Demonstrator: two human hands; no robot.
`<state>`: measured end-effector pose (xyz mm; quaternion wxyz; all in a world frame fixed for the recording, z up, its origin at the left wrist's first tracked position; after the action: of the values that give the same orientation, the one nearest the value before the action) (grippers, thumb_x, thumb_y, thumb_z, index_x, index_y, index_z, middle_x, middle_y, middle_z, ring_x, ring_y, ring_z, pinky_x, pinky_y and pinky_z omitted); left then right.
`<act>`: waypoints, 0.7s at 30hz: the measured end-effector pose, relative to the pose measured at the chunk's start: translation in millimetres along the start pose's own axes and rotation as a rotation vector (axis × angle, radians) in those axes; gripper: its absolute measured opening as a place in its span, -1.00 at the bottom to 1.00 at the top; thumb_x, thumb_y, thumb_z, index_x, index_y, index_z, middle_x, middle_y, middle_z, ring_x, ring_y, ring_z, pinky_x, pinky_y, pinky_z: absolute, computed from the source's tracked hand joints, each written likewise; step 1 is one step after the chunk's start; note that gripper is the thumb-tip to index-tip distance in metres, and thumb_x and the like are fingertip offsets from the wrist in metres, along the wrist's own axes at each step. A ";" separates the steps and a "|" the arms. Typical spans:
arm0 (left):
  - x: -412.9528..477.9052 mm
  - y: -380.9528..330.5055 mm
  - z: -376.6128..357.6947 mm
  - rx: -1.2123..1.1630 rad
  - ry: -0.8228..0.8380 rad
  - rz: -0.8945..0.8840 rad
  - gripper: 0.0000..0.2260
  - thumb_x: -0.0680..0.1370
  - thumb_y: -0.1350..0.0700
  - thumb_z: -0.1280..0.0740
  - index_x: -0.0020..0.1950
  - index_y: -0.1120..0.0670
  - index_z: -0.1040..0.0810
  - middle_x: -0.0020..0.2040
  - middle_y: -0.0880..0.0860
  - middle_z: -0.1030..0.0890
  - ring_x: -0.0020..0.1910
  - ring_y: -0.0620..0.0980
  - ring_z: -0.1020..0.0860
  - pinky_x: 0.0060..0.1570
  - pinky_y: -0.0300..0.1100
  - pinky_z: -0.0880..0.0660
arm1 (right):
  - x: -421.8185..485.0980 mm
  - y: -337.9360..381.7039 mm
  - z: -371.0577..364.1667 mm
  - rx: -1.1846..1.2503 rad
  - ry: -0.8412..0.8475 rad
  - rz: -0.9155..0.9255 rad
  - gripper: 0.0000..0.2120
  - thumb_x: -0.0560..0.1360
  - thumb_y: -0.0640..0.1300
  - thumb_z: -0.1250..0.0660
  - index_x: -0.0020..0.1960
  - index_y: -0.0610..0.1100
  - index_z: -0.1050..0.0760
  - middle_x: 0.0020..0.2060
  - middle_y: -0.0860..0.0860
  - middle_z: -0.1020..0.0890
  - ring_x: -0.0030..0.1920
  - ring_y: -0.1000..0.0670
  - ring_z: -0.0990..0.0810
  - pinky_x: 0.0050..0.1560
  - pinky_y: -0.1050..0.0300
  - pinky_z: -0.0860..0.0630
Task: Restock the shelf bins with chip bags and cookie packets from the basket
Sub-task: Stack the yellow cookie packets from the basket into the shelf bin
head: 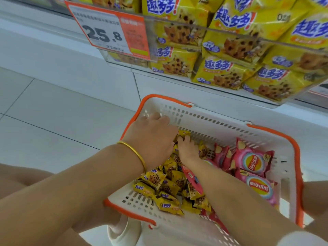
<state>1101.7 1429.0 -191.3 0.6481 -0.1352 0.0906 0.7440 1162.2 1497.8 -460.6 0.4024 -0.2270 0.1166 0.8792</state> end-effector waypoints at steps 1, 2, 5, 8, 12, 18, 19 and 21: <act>0.6 -0.2 -1.3 -0.001 0.009 -0.001 -0.77 0.62 0.01 -0.07 0.19 0.02 -0.41 0.15 0.00 -0.43 0.18 0.03 -0.38 0.16 -0.09 -0.40 | -1.2 -1.0 -1.5 0.011 0.010 0.002 -0.57 0.45 -0.33 -0.32 0.28 -0.17 -0.34 0.22 -0.16 -0.39 0.18 -0.20 -0.42 0.12 -0.08 -0.42; 1.1 -0.1 -2.6 -0.006 0.018 0.000 -0.77 0.62 0.00 -0.08 0.20 0.02 -0.41 0.14 0.00 -0.43 0.17 0.03 -0.39 0.13 -0.10 -0.41 | -2.9 -2.6 0.1 0.020 0.012 0.012 -0.70 0.47 -0.27 -0.32 0.19 -0.15 -0.39 0.18 -0.13 -0.45 0.18 -0.17 -0.43 0.12 -0.07 -0.41; 2.3 1.8 -3.6 -0.038 0.050 0.007 -0.76 0.61 0.03 -0.10 0.24 0.01 -0.41 0.11 0.01 -0.45 0.14 0.03 -0.41 0.10 -0.09 -0.43 | -13.3 -8.7 28.5 0.255 -0.009 0.082 -0.77 0.49 -0.02 -0.36 0.03 -0.12 -0.42 0.03 -0.06 -0.55 0.11 -0.10 -0.49 -0.02 0.04 -0.41; 3.2 7.5 -4.1 -0.117 0.103 0.048 -0.73 0.61 0.05 -0.14 0.30 0.03 -0.39 0.18 0.03 -0.47 0.18 0.05 -0.44 0.12 -0.03 -0.47 | -44.1 -5.4 80.5 0.642 0.153 0.169 -0.73 0.47 -0.03 -0.41 0.07 -0.10 -0.43 -0.08 0.05 -0.51 -0.07 0.05 -0.50 -0.15 0.22 -0.36; 4.3 14.1 3.4 -0.322 0.123 0.100 -0.59 0.59 -0.04 -0.22 0.38 0.10 -0.32 0.26 0.08 -0.46 0.20 0.06 -0.47 0.18 -0.04 -0.43 | -99.2 10.0 166.4 0.673 0.129 0.336 -0.71 0.42 0.01 -0.45 -0.05 -0.15 -0.45 -0.22 0.04 -0.49 -0.20 0.05 -0.46 -0.24 0.18 -0.33; -17.8 9.4 73.4 -0.661 -0.160 0.016 -0.72 0.47 0.03 -0.42 0.13 0.09 -0.53 -0.11 -0.03 -0.52 -0.12 -0.08 -0.48 -0.17 -0.30 -0.38 | -174.6 18.0 260.4 0.951 -0.067 0.427 -0.70 0.36 -0.15 -0.52 -0.02 -0.23 -0.49 -0.27 -0.03 -0.52 -0.27 0.06 -0.49 -0.21 0.13 -0.38; -25.3 11.5 91.9 -0.721 -0.225 -0.011 -0.78 0.46 0.05 -0.43 0.05 0.11 -0.56 -0.20 -0.02 -0.52 -0.22 -0.09 -0.47 -0.25 -0.33 -0.37 | -186.4 15.2 272.5 1.031 -0.085 0.423 -0.66 0.36 -0.16 -0.52 0.02 -0.24 -0.48 -0.23 -0.09 -0.56 -0.24 0.03 -0.53 -0.21 0.10 -0.42; -40.5 17.4 127.2 -0.870 -0.329 -0.067 -0.86 0.46 0.10 -0.43 -0.08 0.13 -0.56 -0.27 0.05 -0.52 -0.34 -0.12 -0.45 -0.34 -0.37 -0.40 | -209.0 8.6 298.0 1.241 -0.129 0.396 -0.62 0.34 -0.17 -0.51 0.09 -0.23 -0.47 -0.12 -0.10 -0.64 -0.18 0.04 -0.62 -0.21 0.19 -0.55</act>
<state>1078.8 1427.9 -58.7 0.5607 -0.2773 -0.3383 0.7031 1184.4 1471.0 -98.2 0.2955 0.1264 0.6174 0.7179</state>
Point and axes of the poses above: each hand's wrist, its own x-axis towards the middle knuckle, its own z-axis out of the back of the hand, y = z × x, the point moved 10 cm from there along x, towards the middle knuckle
